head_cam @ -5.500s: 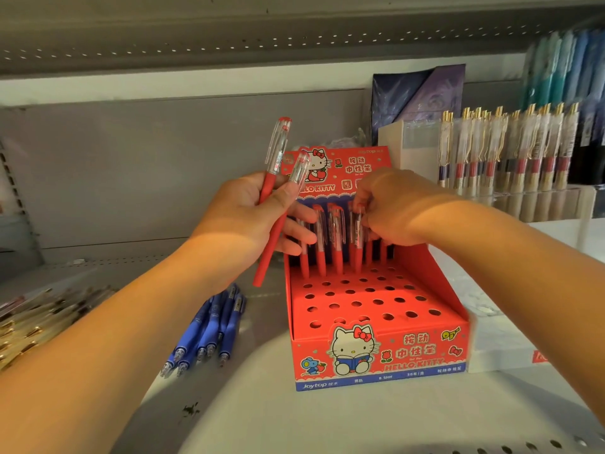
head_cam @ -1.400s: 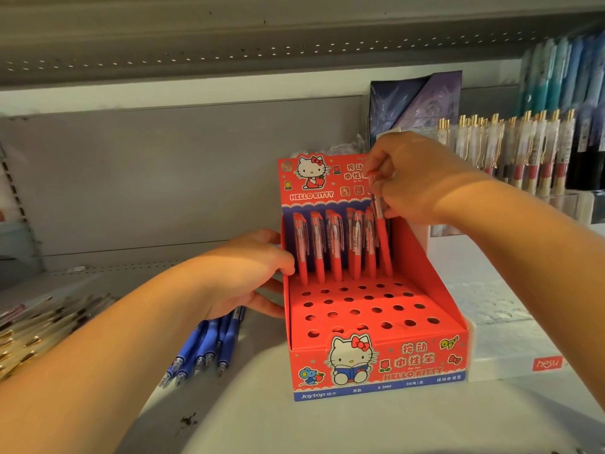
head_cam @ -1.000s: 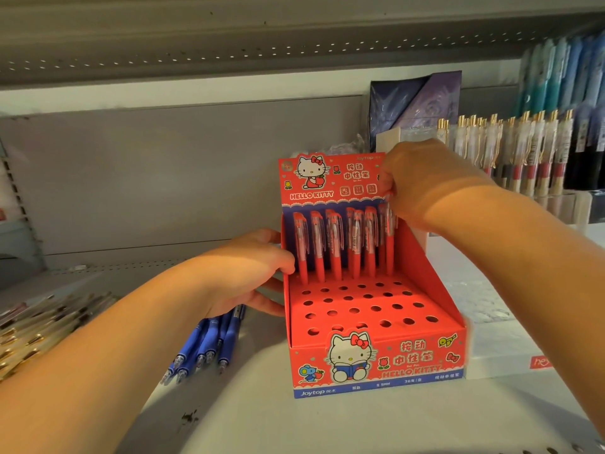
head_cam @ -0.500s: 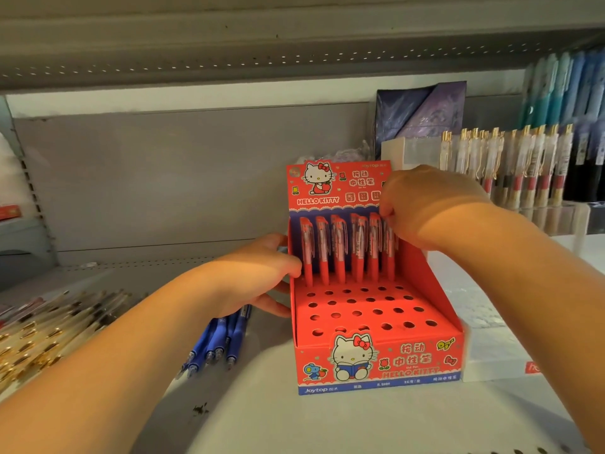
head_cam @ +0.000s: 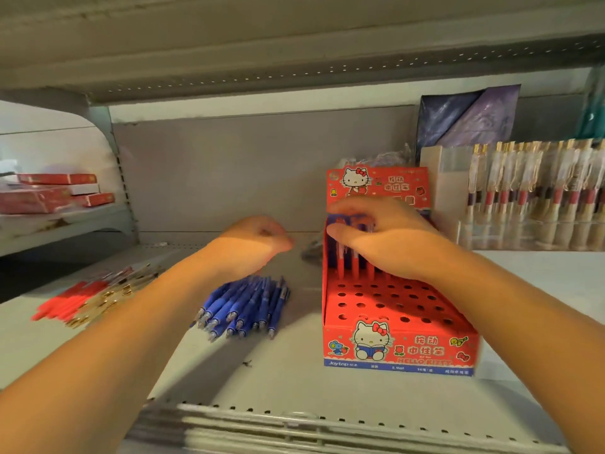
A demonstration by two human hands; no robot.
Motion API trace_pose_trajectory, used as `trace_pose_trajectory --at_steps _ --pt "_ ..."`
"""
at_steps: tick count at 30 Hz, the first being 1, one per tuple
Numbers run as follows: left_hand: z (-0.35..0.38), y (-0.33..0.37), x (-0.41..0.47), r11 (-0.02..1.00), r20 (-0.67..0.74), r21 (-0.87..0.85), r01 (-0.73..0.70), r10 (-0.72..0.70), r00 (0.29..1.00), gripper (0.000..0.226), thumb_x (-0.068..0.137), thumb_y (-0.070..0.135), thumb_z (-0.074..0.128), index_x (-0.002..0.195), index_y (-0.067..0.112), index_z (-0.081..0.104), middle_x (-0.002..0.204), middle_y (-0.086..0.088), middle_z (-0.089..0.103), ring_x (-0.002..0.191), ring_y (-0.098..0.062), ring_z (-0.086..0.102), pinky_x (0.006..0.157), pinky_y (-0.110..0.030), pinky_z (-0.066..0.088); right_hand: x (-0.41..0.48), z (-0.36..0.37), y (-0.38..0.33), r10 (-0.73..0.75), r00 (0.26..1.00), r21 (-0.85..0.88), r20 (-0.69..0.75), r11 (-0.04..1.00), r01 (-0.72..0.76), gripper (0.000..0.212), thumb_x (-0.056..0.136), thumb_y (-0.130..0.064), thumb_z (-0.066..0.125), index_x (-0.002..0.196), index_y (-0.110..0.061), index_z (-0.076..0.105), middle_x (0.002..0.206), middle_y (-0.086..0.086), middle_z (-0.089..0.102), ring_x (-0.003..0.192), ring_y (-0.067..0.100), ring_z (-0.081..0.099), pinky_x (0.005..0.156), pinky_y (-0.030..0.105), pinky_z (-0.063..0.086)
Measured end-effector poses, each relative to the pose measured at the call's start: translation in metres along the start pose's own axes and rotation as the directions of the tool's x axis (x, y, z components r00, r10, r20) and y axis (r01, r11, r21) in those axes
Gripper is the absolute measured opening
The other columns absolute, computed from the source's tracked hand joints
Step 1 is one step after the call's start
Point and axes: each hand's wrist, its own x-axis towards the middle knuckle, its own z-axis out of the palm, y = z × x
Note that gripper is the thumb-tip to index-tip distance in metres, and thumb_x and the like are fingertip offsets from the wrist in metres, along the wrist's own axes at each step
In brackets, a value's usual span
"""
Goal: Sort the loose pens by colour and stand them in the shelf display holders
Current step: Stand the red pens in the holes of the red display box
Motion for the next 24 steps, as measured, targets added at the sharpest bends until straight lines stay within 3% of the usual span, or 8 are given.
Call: trace_pose_trajectory --at_steps 3,4,6,9,14,18,21,24 --pt "-0.031 -0.033 -0.017 0.983 -0.08 0.177 0.039 -0.025 0.997 0.011 0.089 0.037 0.063 0.096 0.028 0.066 0.097 0.004 0.069 0.089 -0.016 0.064 0.08 -0.036 0.054 -0.006 0.017 -0.003 -0.082 0.994 0.064 0.074 0.995 0.077 0.041 0.091 -0.047 0.06 0.13 -0.036 0.06 0.125 -0.028 0.056 0.104 -0.014 0.05 0.094 0.002 0.033" --pt "-0.041 -0.045 -0.023 0.974 -0.086 0.222 0.05 -0.032 0.996 0.01 0.09 0.035 0.062 0.098 0.03 0.065 0.098 0.006 0.068 0.089 -0.012 0.062 0.077 -0.03 0.052 -0.005 0.024 -0.008 -0.094 0.991 0.087 0.096 0.993 0.086 0.041 0.091 -0.047 0.06 0.131 -0.036 0.06 0.126 -0.027 0.056 0.104 -0.016 0.05 0.093 0.001 0.033" --pt "-0.059 -0.068 -0.034 0.961 -0.086 0.264 0.085 -0.064 0.994 0.016 0.091 0.034 0.061 0.104 0.027 0.065 0.103 0.004 0.068 0.094 -0.014 0.062 0.077 -0.028 0.05 0.005 0.038 -0.021 -0.089 0.984 0.121 0.157 0.99 0.07 0.043 0.092 -0.046 0.06 0.133 -0.032 0.059 0.133 -0.021 0.058 0.114 -0.009 0.052 0.099 0.012 0.037" --pt "-0.085 -0.098 -0.049 0.95 -0.098 0.288 0.124 -0.099 0.99 0.023 0.091 0.038 0.062 0.104 0.021 0.067 0.105 0.001 0.067 0.096 -0.018 0.062 0.084 -0.035 0.052 0.031 0.062 -0.051 -0.04 0.965 0.135 0.258 0.991 0.005 0.048 0.092 -0.049 0.059 0.135 -0.027 0.056 0.135 -0.011 0.059 0.12 0.004 0.054 0.1 0.022 0.039" --pt "-0.14 -0.162 -0.06 0.956 -0.14 0.236 0.175 -0.145 0.979 0.023 0.088 0.041 0.066 0.102 0.023 0.065 0.104 0.004 0.066 0.094 -0.016 0.062 0.083 -0.036 0.052 0.068 0.114 -0.108 -0.017 0.936 0.08 0.353 0.997 -0.012 0.042 0.094 -0.057 0.052 0.125 -0.028 0.06 0.128 -0.005 0.06 0.112 0.014 0.054 0.09 0.03 0.039" --pt "-0.192 -0.213 -0.053 0.943 -0.143 0.279 0.182 -0.147 0.979 0.032 0.084 0.046 0.063 0.089 0.015 0.069 0.091 -0.008 0.073 0.081 -0.026 0.068 0.077 -0.037 0.053 0.093 0.171 -0.152 0.009 0.906 0.055 0.422 0.998 -0.036 0.047 0.094 -0.06 0.049 0.128 -0.029 0.059 0.134 -0.004 0.056 0.114 0.016 0.052 0.091 0.032 0.038" --pt "-0.221 -0.248 -0.042 0.949 -0.11 0.261 0.179 -0.154 0.982 0.031 0.083 0.045 0.063 0.078 0.014 0.061 0.078 -0.009 0.059 0.066 -0.024 0.053 0.061 -0.032 0.041 0.117 0.213 -0.182 0.04 0.893 -0.018 0.448 0.999 -0.036 0.053 0.096 -0.057 0.049 0.128 -0.016 0.06 0.134 0.008 0.058 0.117 0.027 0.055 0.098 0.039 0.044" --pt "-0.237 -0.279 -0.025 0.953 -0.045 0.227 0.202 -0.197 0.979 0.026 0.086 0.035 0.064 0.075 0.014 0.054 0.071 -0.008 0.045 0.062 -0.021 0.039 0.06 -0.031 0.032 0.136 0.248 -0.207 0.071 0.882 -0.073 0.467 0.996 -0.042 0.055 0.097 -0.054 0.049 0.128 -0.01 0.059 0.134 0.015 0.057 0.121 0.033 0.054 0.105 0.045 0.042"
